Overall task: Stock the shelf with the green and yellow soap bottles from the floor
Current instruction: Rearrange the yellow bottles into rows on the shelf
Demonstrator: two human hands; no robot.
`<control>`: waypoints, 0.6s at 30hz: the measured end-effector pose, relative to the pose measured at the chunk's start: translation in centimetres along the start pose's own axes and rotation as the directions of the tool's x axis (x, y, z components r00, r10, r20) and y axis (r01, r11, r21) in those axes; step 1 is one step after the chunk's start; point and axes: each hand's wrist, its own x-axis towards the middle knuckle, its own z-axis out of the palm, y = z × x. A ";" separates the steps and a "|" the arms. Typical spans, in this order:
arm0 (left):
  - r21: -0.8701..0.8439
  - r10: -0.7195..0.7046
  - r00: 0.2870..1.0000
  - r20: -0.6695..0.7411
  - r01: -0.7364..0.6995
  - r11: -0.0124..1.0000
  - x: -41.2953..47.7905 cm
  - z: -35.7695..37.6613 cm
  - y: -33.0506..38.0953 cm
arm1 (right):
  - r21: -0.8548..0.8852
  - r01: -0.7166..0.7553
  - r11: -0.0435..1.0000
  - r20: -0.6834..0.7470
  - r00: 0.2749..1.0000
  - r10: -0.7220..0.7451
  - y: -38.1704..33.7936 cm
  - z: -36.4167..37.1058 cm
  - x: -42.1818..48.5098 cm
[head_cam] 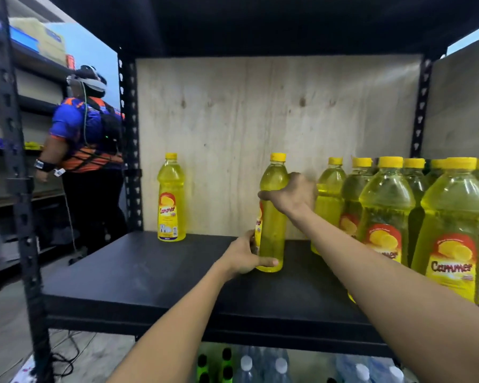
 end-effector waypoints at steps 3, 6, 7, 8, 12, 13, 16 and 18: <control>0.002 -0.002 1.000 -0.025 0.002 1.000 -1.6 -5.0 -1.7 | 0.060 0.019 0.998 0.050 0.998 -0.022 -4.0 2.9 -1.4; 0.008 0.001 0.997 -0.074 -0.001 1.000 -2.9 -10.1 -4.0 | 0.101 0.049 0.994 0.106 0.993 -0.060 -8.0 6.2 -2.6; 0.014 0.006 0.997 -0.082 -0.005 1.000 -3.2 -11.7 -4.7 | 0.117 0.055 0.992 0.118 0.991 -0.069 -9.2 7.4 -2.9; 0.023 0.007 0.996 -0.086 -0.005 1.000 -3.5 -13.3 -5.4 | 0.133 0.058 0.989 0.131 0.989 -0.076 -10.4 8.5 -3.1; 0.032 -0.014 0.995 -0.094 0.017 0.999 -4.1 -18.8 -8.3 | 0.156 0.085 0.984 0.180 0.977 -0.113 -14.4 12.9 -3.9; 0.026 -0.011 0.995 -0.095 0.014 1.000 -4.2 -20.0 -8.9 | 0.157 0.096 0.983 0.181 0.976 -0.124 -15.2 13.9 -4.0; -0.025 -0.001 0.997 -0.076 -0.001 1.000 -4.6 -22.9 -10.9 | 0.146 0.142 0.979 0.176 0.970 -0.167 -17.0 16.4 -4.8; -0.041 -0.001 0.999 -0.053 -0.002 0.999 -5.1 -24.0 -11.6 | 0.138 0.163 0.977 0.172 0.967 -0.186 -17.9 17.5 -5.4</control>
